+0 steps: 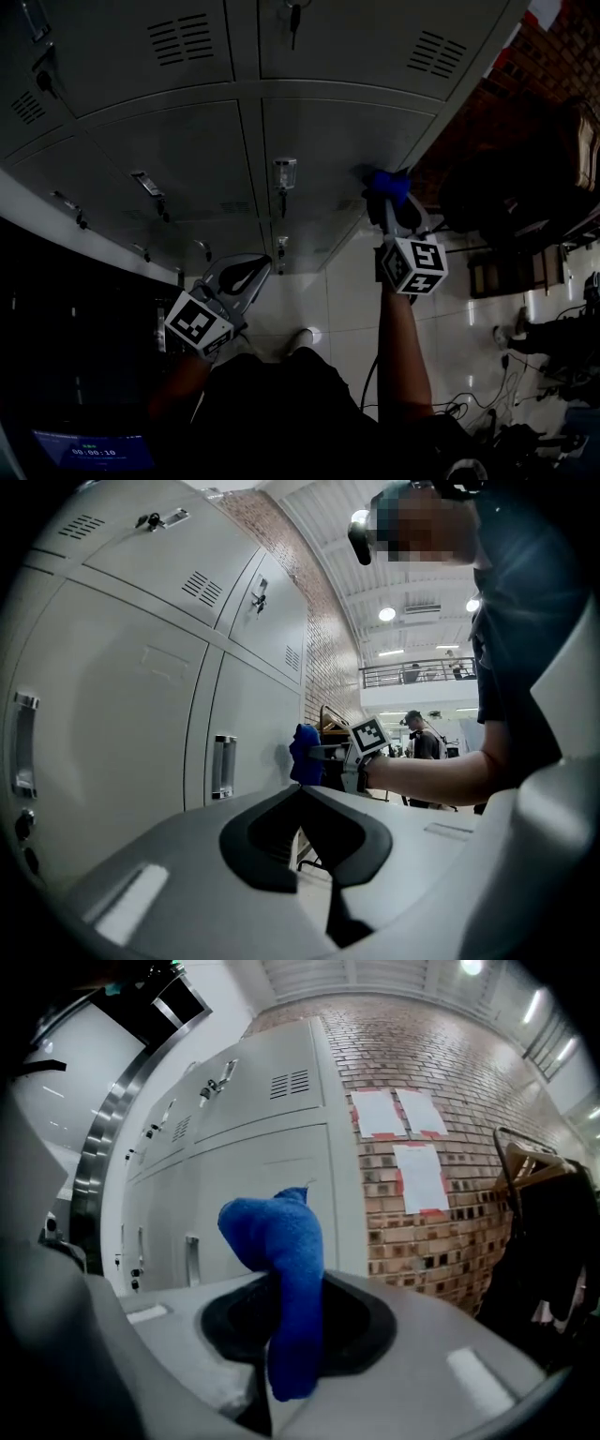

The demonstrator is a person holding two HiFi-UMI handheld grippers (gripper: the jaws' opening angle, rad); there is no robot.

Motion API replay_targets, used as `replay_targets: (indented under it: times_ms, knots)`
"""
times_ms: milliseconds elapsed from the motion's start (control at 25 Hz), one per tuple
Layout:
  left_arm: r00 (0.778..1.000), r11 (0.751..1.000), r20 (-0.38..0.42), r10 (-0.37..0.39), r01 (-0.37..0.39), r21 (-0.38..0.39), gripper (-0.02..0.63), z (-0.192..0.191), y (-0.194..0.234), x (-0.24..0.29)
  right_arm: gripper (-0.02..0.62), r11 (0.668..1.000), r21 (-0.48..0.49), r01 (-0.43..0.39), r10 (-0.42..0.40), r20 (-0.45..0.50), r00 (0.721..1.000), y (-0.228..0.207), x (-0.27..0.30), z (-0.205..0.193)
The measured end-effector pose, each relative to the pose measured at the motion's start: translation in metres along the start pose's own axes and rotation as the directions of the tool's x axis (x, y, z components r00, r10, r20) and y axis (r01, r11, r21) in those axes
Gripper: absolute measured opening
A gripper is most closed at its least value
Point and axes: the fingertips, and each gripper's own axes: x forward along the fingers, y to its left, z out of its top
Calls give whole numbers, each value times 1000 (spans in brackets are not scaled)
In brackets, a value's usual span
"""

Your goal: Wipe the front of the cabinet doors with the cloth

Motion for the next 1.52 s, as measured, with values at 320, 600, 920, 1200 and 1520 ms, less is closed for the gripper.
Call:
replay_targets:
  times_ms: [320,600,920,1200,1520]
  knots:
    - [999,999,20,37,-37,-10,0,-1,16,-39,84,958,-19,-287,285,-65,956,162,25,-26]
    - [992,993,28,119,-119,-6,0,1,36,-79,84,940,-17,-340,335,-131,933,206,62,-46]
    - [987,987,18,157,-157,-15,0,-3,41,-92,84,961,-6,-277,273,-159,949,170,73,-54]
    - [991,992,22,129,-129,-9,0,-1,36,-65,84,972,-4,-235,231,-165,959,132,67,-59]
    - [998,998,21,60,-60,-10,0,-2,18,-15,84,992,0,-127,125,-182,975,50,51,-68]
